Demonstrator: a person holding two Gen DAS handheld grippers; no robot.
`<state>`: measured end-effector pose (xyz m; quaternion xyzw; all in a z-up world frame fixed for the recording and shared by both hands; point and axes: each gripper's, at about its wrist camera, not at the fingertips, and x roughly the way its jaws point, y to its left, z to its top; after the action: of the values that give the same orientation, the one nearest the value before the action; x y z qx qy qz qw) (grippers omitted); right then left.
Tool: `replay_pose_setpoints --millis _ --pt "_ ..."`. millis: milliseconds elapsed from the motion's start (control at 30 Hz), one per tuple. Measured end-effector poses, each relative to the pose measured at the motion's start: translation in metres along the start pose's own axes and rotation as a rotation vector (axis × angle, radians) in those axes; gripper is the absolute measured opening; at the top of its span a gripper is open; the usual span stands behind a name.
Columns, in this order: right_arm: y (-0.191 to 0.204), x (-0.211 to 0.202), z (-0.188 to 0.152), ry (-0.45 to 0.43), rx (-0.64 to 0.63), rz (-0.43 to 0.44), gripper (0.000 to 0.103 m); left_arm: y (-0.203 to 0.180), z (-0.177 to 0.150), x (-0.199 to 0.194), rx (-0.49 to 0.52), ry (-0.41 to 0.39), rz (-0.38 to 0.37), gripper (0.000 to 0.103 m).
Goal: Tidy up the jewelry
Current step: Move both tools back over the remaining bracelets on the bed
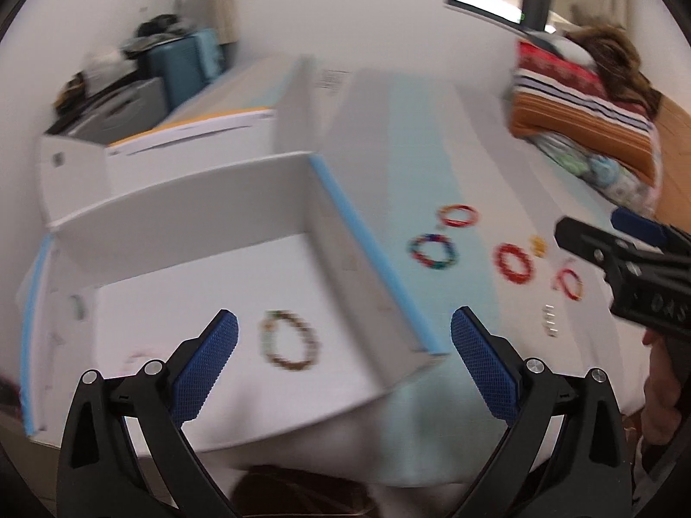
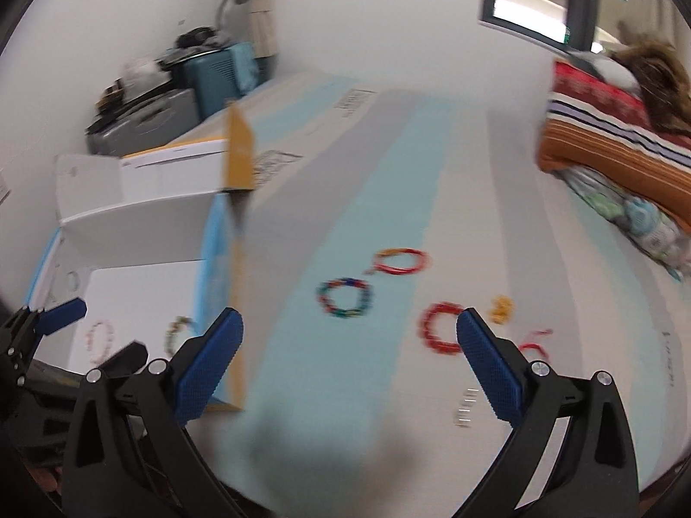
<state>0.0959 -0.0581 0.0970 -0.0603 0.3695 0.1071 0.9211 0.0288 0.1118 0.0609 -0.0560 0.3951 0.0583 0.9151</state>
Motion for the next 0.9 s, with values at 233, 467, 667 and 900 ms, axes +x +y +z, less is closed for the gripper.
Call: replay_pose_setpoints --millis 233,467,667,900 --pt "-0.093 0.013 -0.022 0.058 0.087 -0.093 0.095 -0.09 -0.004 0.026 0.095 0.02 -0.12 0.097" --pt "-0.157 0.037 -0.041 0.111 0.146 -0.114 0.095 -0.164 -0.008 0.065 0.173 0.052 -0.181 0.097" --pt "-0.204 0.073 -0.053 0.166 0.187 -0.141 0.095 -0.202 -0.016 0.107 0.202 0.082 -0.199 0.097" --pt "-0.235 0.124 -0.068 0.234 0.256 -0.137 0.095 -0.22 -0.029 0.15 0.176 0.126 -0.21 0.097"
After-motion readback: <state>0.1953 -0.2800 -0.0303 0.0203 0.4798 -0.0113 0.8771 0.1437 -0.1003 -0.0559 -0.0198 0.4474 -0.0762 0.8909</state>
